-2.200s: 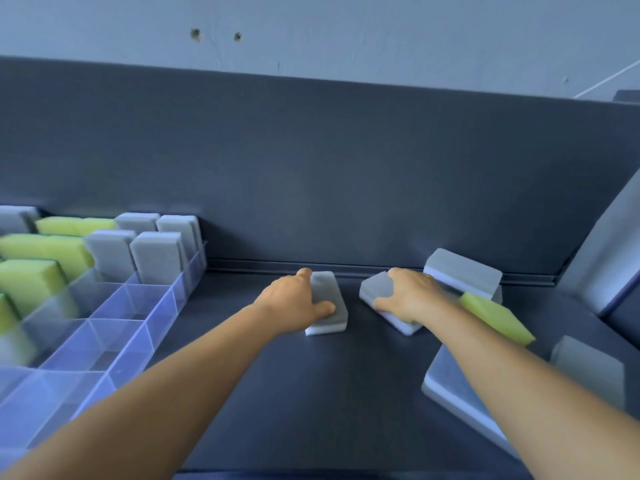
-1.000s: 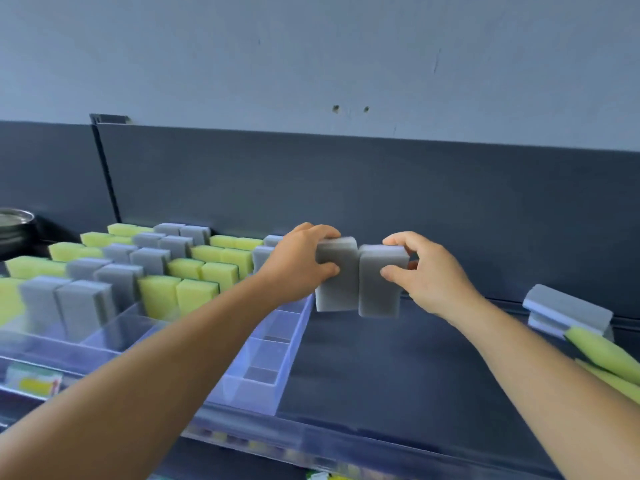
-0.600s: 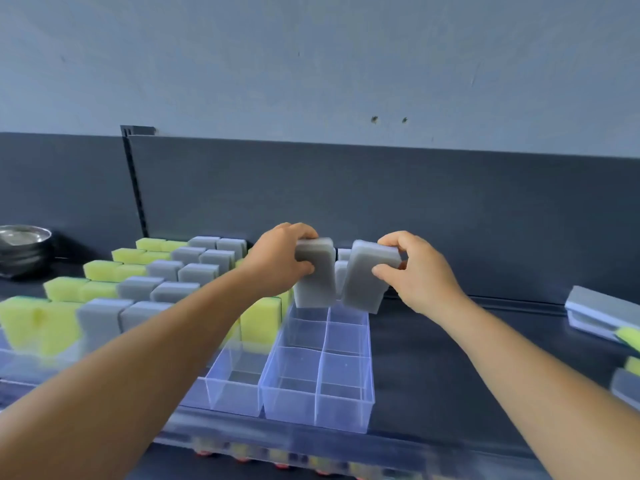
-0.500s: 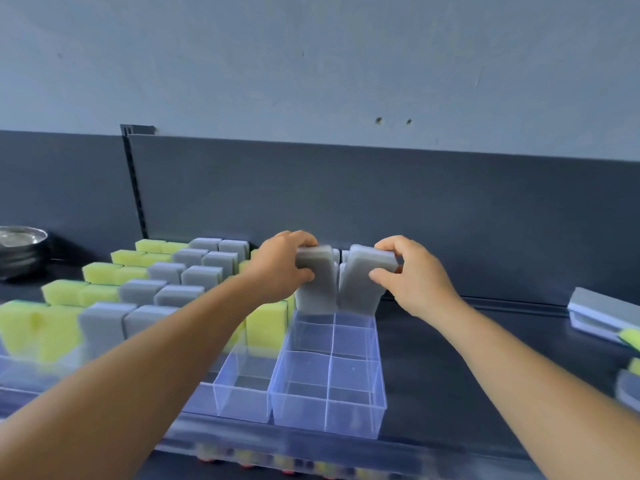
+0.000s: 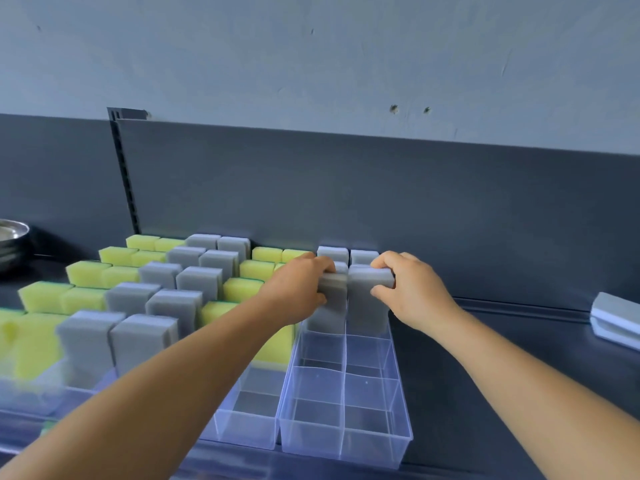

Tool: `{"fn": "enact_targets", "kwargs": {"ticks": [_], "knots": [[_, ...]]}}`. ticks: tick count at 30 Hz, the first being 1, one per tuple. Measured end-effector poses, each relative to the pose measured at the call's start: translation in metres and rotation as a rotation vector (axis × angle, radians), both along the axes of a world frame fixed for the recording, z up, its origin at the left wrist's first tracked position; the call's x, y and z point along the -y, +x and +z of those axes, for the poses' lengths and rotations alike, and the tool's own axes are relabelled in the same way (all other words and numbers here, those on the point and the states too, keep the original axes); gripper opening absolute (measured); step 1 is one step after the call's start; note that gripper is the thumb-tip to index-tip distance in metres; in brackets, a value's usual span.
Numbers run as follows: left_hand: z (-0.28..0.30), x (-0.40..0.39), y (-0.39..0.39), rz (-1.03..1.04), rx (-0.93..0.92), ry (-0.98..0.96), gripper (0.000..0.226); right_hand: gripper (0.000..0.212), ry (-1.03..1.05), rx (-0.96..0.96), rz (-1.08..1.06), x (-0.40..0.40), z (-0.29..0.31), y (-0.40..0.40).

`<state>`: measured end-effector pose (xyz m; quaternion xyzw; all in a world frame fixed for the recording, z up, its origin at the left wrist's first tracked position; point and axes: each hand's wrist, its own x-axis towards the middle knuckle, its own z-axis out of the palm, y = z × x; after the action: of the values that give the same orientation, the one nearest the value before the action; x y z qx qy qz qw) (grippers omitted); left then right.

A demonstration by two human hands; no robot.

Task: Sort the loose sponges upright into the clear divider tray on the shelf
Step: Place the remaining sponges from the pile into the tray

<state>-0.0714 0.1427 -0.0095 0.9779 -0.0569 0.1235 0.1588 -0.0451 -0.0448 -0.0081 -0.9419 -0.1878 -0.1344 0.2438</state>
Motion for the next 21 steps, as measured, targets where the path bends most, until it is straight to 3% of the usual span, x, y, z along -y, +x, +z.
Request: {"fn": "enact_targets", "kwargs": {"ticks": [10, 15, 21], "knots": [[-0.006, 0.007, 0.007, 0.026, -0.045, 0.183, 0.041, 0.027, -0.137, -0.102, -0.041, -0.003, -0.015, 0.005], [-0.004, 0.010, 0.001, 0.016, -0.063, 0.244, 0.050, 0.055, -0.146, -0.139, -0.024, 0.000, -0.009, -0.003], [0.008, 0.033, -0.020, -0.091, 0.013, 0.285, 0.065, 0.069, -0.227, -0.080, 0.000, 0.019, -0.001, -0.030]]}}
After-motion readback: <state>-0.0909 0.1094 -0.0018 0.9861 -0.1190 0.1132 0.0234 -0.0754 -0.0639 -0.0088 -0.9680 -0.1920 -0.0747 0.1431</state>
